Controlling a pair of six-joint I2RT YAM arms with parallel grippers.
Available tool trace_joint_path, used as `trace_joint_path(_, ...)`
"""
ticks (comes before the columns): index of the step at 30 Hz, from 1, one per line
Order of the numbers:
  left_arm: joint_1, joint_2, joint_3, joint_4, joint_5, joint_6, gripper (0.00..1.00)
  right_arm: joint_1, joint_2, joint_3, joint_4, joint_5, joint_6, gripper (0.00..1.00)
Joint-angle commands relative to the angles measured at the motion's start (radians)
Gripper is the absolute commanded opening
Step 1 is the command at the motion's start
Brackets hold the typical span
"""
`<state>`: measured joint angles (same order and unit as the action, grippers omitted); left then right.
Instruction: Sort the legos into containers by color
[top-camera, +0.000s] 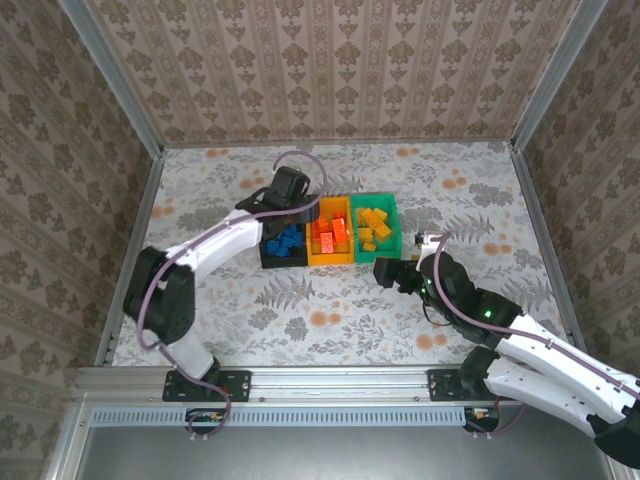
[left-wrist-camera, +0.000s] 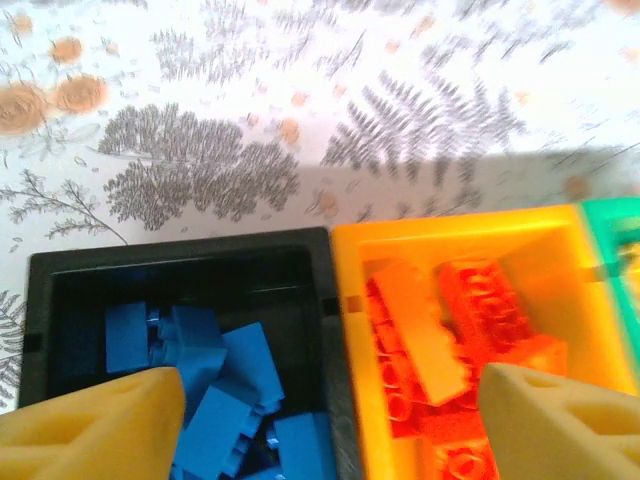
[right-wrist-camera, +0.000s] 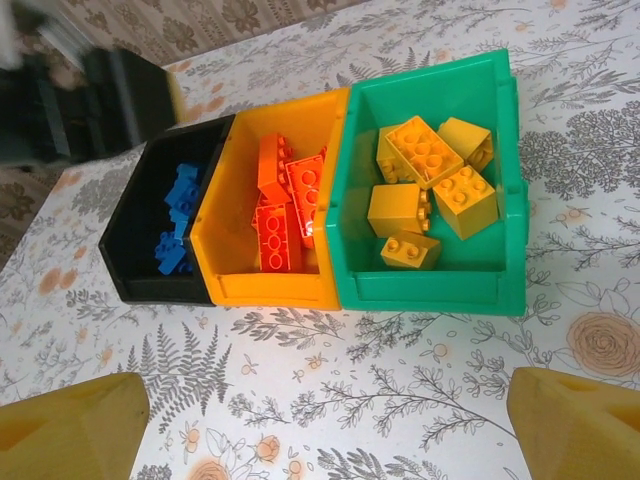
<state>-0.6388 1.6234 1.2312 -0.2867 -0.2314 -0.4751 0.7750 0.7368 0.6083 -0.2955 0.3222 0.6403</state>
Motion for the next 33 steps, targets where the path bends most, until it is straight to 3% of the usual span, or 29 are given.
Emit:
trace_joint_path(1,-0.038,-0.155,-0.048,0.042,-0.025,0.019,0.91,-0.007,-0.010,-0.019,0.004,0.045,-0.002,0.97)
trace_joint_path(2,-0.048,-0.202,-0.074,0.053,-0.041,0.027,0.98,-0.006,-0.012,-0.021,0.010,0.050,-0.007,0.99)
trace_joint_path(3,-0.055,-0.242,-0.096,0.068,-0.052,0.037,1.00,-0.007,-0.013,-0.021,0.017,0.053,-0.015,1.00)
trace_joint_path(6,-0.063,-0.372,-0.180,0.119,-0.104,0.079,1.00,-0.007,-0.011,-0.018,0.023,0.078,-0.031,1.00)
trace_joint_path(9,-0.060,-0.477,-0.271,0.170,-0.248,0.130,1.00,-0.007,-0.006,-0.009,-0.016,0.175,0.002,1.00)
trace_joint_path(12,-0.014,-0.554,-0.382,0.253,-0.290,0.164,1.00,-0.008,-0.002,-0.015,-0.033,0.265,0.006,1.00)
trace_joint_path(15,0.088,-0.581,-0.419,0.219,-0.310,0.164,1.00,-0.008,-0.007,-0.031,-0.028,0.301,-0.007,1.00)
trace_joint_path(18,0.213,-0.568,-0.439,0.224,-0.368,0.223,1.00,-0.016,-0.002,-0.044,-0.016,0.310,-0.030,1.00)
trace_joint_path(24,0.462,-0.407,-0.510,0.369,-0.260,0.375,1.00,-0.027,-0.004,-0.078,0.002,0.400,-0.001,1.00)
trace_joint_path(28,0.490,-0.265,-0.563,0.523,-0.260,0.470,1.00,-0.032,-0.021,-0.102,0.038,0.396,-0.027,1.00)
trace_joint_path(33,0.512,-0.165,-0.680,0.839,-0.217,0.519,1.00,-0.043,-0.036,-0.117,0.101,0.344,-0.143,1.00)
